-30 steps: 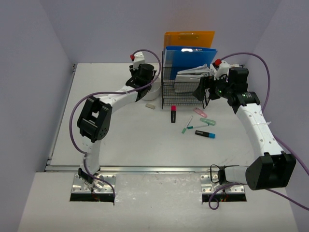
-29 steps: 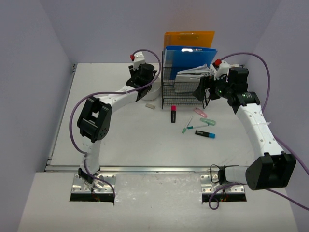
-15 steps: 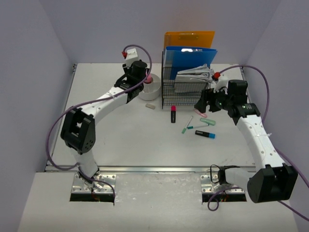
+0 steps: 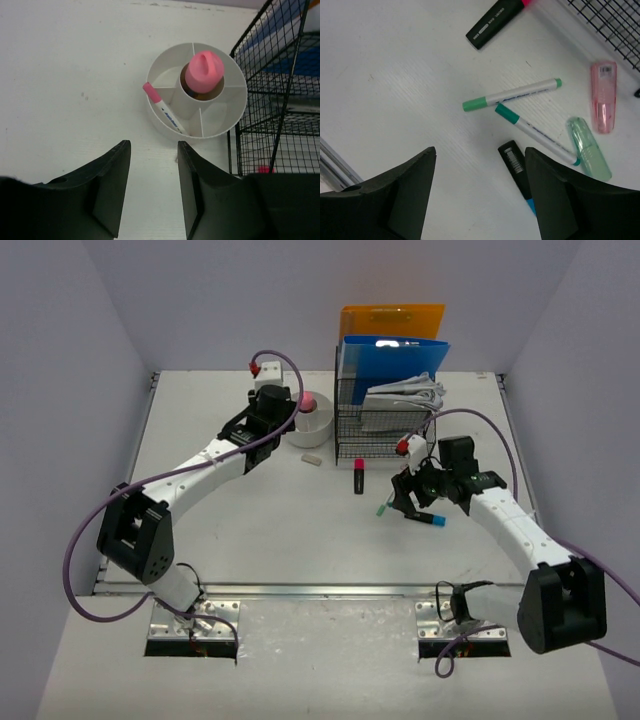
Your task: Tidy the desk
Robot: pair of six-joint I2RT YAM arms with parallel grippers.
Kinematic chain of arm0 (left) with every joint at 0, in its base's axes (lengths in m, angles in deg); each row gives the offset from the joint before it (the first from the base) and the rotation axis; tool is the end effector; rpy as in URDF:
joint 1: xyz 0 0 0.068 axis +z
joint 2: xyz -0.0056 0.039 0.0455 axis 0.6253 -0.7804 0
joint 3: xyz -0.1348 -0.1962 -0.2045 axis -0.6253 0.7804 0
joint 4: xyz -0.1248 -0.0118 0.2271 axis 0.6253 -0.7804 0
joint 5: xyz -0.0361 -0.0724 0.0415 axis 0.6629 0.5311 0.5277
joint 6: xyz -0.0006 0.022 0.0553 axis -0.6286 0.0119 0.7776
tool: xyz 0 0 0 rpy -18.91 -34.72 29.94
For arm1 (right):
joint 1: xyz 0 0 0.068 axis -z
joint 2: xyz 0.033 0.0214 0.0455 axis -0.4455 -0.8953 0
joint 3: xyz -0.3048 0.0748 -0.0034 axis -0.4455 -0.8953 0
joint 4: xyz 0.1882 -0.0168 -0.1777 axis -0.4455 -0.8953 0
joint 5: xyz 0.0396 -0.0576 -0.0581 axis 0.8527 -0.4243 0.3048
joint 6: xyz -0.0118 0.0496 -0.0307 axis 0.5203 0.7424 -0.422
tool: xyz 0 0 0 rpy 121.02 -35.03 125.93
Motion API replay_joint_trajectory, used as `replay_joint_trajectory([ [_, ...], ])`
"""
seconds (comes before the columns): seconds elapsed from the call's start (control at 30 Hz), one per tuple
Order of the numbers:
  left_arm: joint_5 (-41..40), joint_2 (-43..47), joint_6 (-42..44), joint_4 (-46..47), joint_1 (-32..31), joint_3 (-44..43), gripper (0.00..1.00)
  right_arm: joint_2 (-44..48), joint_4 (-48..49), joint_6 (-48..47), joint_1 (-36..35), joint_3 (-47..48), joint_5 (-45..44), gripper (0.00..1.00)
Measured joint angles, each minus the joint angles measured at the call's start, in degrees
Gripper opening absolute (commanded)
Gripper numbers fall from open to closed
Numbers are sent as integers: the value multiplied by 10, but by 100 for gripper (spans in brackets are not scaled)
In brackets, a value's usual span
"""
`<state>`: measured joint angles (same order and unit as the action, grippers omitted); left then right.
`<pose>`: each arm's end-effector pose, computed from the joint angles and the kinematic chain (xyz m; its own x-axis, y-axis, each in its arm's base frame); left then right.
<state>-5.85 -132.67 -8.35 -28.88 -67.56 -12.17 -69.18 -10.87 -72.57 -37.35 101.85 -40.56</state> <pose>0.3364 -0.1608 0.3429 -0.3988 -0.0575 -0.9152 -0.0781 0.9965 -0.0285 0.2174 0.0593 0.2560 -0.6369 -0.3434 -0.6902 -0.5862 0.7972 0.1443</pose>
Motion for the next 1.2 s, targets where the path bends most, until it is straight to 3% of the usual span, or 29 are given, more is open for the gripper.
replay_joint_trajectory([
  [0.2,91,1,29,-5,0,5,41,-142,-96,-230,5,150,64,60],
  [0.4,152,3,41,-9,0,5,41,-270,-236,-403,19,312,101,46],
  [0.57,165,3,44,-12,0,5,41,-327,-318,-500,31,341,97,43],
  [0.77,166,3,44,-13,0,5,42,-352,-375,-540,31,360,71,43],
  [1.2,177,12,22,-40,23,5,44,-367,-383,-529,-27,357,-24,44],
])
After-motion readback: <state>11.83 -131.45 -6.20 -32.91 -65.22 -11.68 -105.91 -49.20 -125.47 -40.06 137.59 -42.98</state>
